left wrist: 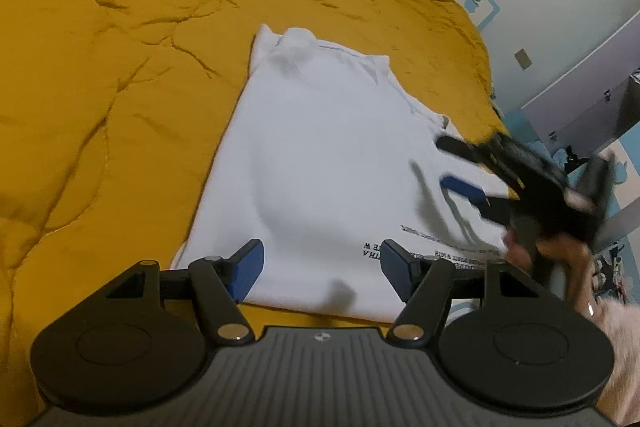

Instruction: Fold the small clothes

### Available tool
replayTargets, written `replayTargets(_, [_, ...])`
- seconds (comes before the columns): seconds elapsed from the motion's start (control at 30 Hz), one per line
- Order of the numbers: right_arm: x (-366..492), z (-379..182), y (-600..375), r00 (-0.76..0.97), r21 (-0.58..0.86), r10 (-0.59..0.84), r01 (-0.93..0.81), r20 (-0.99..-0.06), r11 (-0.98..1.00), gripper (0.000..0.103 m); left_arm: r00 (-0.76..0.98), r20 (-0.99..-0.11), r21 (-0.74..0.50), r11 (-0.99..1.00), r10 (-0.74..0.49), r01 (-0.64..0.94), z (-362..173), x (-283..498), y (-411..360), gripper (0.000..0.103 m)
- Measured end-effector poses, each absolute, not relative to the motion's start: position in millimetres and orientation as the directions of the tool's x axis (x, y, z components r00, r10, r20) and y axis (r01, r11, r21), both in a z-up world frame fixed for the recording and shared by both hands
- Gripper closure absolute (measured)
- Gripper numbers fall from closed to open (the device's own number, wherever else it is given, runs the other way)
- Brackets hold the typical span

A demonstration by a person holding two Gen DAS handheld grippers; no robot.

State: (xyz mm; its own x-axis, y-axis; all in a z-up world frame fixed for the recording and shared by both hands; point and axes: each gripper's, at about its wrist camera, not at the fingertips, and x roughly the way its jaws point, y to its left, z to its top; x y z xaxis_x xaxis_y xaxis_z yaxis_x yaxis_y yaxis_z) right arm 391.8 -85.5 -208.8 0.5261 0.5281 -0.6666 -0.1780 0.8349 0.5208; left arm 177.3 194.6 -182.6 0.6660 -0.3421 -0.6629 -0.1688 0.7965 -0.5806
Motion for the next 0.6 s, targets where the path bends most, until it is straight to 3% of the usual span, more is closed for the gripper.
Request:
replayTargets(0.4, [298.5, -191.8, -102.2, 0.427, 0.503, 0.552, -0.232, -0.717, 0.833, 0.037, 0.655, -0.676, -0.575, 0.798, -0.338, -0.181, -172.4, 165.7, 190.1, 0.025])
replayTargets(0.6, [259.3, -197.9, -111.5, 0.382, 0.534, 0.552, -0.163, -0.741, 0.83, 0.037, 0.65, -0.675, -0.575, 0.801, -0.349, -0.167, -168.3, 158.2, 184.8, 0.025])
